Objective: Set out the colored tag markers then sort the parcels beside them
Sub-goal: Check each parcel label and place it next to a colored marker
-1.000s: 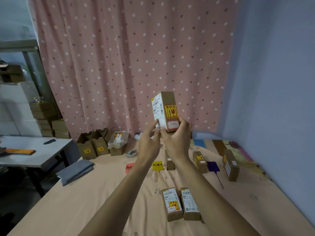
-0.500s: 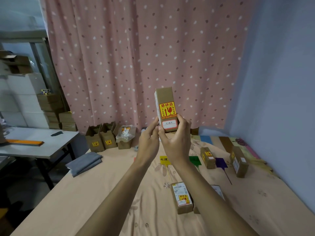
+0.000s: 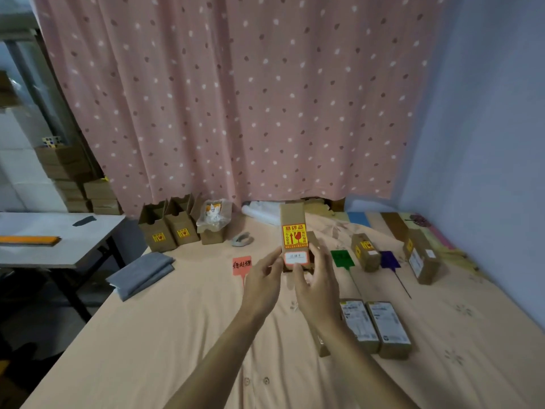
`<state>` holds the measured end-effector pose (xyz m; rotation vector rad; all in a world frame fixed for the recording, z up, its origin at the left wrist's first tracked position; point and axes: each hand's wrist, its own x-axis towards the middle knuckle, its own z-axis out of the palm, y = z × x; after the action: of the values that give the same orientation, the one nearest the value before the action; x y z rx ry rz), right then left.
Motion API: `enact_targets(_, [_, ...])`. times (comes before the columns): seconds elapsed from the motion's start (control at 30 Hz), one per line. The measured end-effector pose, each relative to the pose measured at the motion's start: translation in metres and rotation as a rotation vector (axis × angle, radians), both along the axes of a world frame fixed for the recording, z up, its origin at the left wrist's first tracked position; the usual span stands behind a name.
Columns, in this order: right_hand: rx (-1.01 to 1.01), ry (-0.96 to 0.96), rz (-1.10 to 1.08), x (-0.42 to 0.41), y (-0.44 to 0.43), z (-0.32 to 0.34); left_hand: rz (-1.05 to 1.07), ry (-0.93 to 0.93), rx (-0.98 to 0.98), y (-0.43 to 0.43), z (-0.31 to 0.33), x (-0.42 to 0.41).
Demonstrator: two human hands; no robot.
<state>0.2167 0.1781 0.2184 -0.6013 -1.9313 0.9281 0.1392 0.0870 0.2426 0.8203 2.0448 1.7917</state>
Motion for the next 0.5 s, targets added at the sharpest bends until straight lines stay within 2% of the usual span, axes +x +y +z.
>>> enact_targets(0.3, [-0.244, -0.323, -0.016, -0.011, 0.122, -0.062, -0.1, -0.133, -0.226, 0.111, -0.069, -0.019])
enact_targets(0.5, [-0.33, -0.472, 0.008, -0.03, 0.193, -0.107, -0.101, -0.23, -0.362, 0.182, -0.116, -0.037])
